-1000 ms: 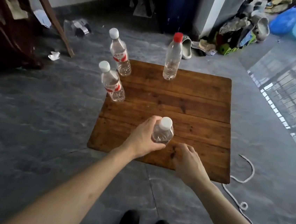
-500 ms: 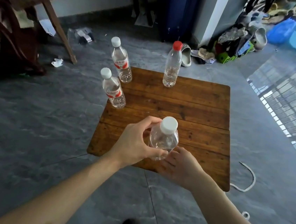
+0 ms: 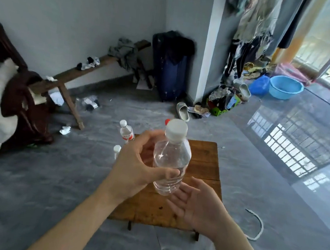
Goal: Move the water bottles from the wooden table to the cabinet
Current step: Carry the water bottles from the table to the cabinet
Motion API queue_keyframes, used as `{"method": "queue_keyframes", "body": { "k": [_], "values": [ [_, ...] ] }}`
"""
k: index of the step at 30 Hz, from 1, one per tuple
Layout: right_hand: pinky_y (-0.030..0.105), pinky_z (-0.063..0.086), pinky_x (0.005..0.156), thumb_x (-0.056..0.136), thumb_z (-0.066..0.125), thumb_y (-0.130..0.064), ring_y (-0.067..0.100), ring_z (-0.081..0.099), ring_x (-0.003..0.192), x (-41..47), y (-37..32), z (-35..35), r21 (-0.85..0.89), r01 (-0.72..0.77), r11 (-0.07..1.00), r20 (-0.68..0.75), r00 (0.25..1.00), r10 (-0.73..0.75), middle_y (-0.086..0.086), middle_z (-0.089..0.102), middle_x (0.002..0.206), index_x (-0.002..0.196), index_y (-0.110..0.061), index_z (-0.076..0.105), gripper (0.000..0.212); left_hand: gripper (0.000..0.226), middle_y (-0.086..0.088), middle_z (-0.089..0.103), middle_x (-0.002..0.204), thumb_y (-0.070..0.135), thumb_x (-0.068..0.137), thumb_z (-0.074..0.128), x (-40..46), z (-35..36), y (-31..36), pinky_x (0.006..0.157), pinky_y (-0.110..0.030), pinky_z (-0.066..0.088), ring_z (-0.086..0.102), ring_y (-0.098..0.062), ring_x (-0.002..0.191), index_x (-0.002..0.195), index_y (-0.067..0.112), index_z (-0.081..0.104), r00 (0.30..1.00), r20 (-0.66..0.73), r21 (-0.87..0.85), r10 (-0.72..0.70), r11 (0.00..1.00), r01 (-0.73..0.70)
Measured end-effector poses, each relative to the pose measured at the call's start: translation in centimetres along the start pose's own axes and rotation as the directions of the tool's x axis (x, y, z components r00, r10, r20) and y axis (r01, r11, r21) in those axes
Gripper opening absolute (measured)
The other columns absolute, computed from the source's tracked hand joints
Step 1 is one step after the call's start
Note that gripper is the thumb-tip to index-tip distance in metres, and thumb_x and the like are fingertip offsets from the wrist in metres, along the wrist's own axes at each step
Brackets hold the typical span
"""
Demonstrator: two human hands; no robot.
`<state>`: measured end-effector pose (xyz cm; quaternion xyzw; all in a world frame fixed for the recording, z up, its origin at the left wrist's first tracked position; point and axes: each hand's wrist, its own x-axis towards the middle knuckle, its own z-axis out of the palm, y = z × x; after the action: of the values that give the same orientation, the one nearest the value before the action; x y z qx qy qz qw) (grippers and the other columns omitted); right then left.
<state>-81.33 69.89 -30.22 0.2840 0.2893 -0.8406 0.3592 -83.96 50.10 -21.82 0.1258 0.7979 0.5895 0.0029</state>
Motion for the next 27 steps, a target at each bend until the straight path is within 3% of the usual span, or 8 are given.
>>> {"method": "queue_keyframes", "body": {
  "k": [6,9,12,15,18,21,25,27],
  "values": [
    [0.046,0.056,0.091,0.091,0.052,-0.031,0.034,0.069,0.111,-9.9,-2.3,4.8,0.031,0.092,0.995,0.111,0.989,-0.095,0.02,0.067,0.127,0.132,0.002,0.057,0.052,0.068,0.011,0.076,0.113,0.046,0.055,0.094,1.2,-0.4,12.1,0.093,-0.038,0.059,0.073,-0.014,0.107,0.117,0.048,0.066,0.996,0.033,0.042,0.077,0.996,-0.078],
    [0.047,0.052,0.096,0.089,0.053,-0.028,0.035,0.069,0.11,-14.4,-3.4,6.4,0.029,0.152,0.988,0.13,0.979,-0.155,0.022,0.065,0.129,0.132,0.003,0.056,0.053,0.062,0.014,0.077,0.109,0.049,0.055,0.092,1.6,0.1,17.4,0.088,-0.029,0.06,0.074,-0.01,0.103,0.111,0.053,0.067,0.99,0.06,0.04,0.13,0.99,-0.132],
    [0.046,0.049,0.098,0.089,0.054,-0.024,0.037,0.068,0.11,-18.8,-4.0,7.5,0.023,0.2,0.98,0.153,0.968,-0.201,0.024,0.064,0.128,0.133,0.005,0.054,0.053,0.065,0.014,0.078,0.106,0.049,0.054,0.091,1.7,0.9,21.4,0.086,-0.024,0.059,0.075,-0.006,0.099,0.114,0.044,0.067,0.983,0.086,0.025,0.165,0.986,-0.167],
    [0.046,0.045,0.104,0.086,0.056,-0.02,0.037,0.057,0.125,-22.4,-4.4,7.9,0.021,0.252,0.968,0.144,0.957,-0.252,0.025,0.055,0.14,0.138,0.005,0.05,0.059,0.066,0.02,0.077,0.103,0.049,0.055,0.091,1.5,1.7,24.5,0.078,-0.009,0.053,0.074,0.001,0.093,0.115,0.039,0.066,0.971,0.106,0.007,0.214,0.976,-0.216],
    [0.046,0.038,0.112,0.091,0.053,-0.021,0.039,0.051,0.133,-25.5,-4.6,8.0,0.027,0.31,0.95,0.134,0.941,-0.311,0.028,0.053,0.142,0.142,0.006,0.045,0.059,0.066,0.018,0.078,0.102,0.05,0.054,0.089,1.5,2.5,27.1,0.076,-0.006,0.051,0.073,0.002,0.093,0.115,0.036,0.068,0.962,0.108,-0.047,0.252,0.968,-0.248],
    [0.048,0.042,0.107,0.095,0.05,-0.024,0.043,0.055,0.128,-28.0,-4.9,8.2,0.017,0.366,0.931,0.119,0.923,-0.365,0.031,0.057,0.136,0.141,0.007,0.044,0.056,0.067,0.016,0.079,0.103,0.054,0.054,0.087,1.8,3.2,29.4,0.076,-0.007,0.052,0.074,0.0,0.095,0.115,0.034,0.069,0.947,0.117,-0.067,0.301,0.953,-0.294],
    [0.048,0.045,0.102,0.094,0.05,-0.024,0.045,0.06,0.121,-30.5,-5.0,9.0,0.036,0.438,0.898,0.108,0.892,-0.44,0.031,0.059,0.133,0.138,0.007,0.045,0.054,0.068,0.014,0.079,0.105,0.057,0.052,0.089,2.3,3.5,31.7,0.083,-0.019,0.054,0.075,-0.005,0.096,0.114,0.036,0.069,0.928,0.15,-0.093,0.341,0.939,-0.33],
    [0.048,0.048,0.096,0.093,0.051,-0.024,0.044,0.063,0.116,-31.3,-4.9,9.7,0.047,0.471,0.881,0.099,0.875,-0.473,0.031,0.061,0.13,0.135,0.008,0.047,0.053,0.073,0.014,0.079,0.105,0.059,0.053,0.088,2.6,3.4,32.7,0.081,-0.016,0.055,0.075,-0.004,0.095,0.117,0.032,0.069,0.917,0.163,-0.084,0.365,0.931,-0.356]
  ]
}}
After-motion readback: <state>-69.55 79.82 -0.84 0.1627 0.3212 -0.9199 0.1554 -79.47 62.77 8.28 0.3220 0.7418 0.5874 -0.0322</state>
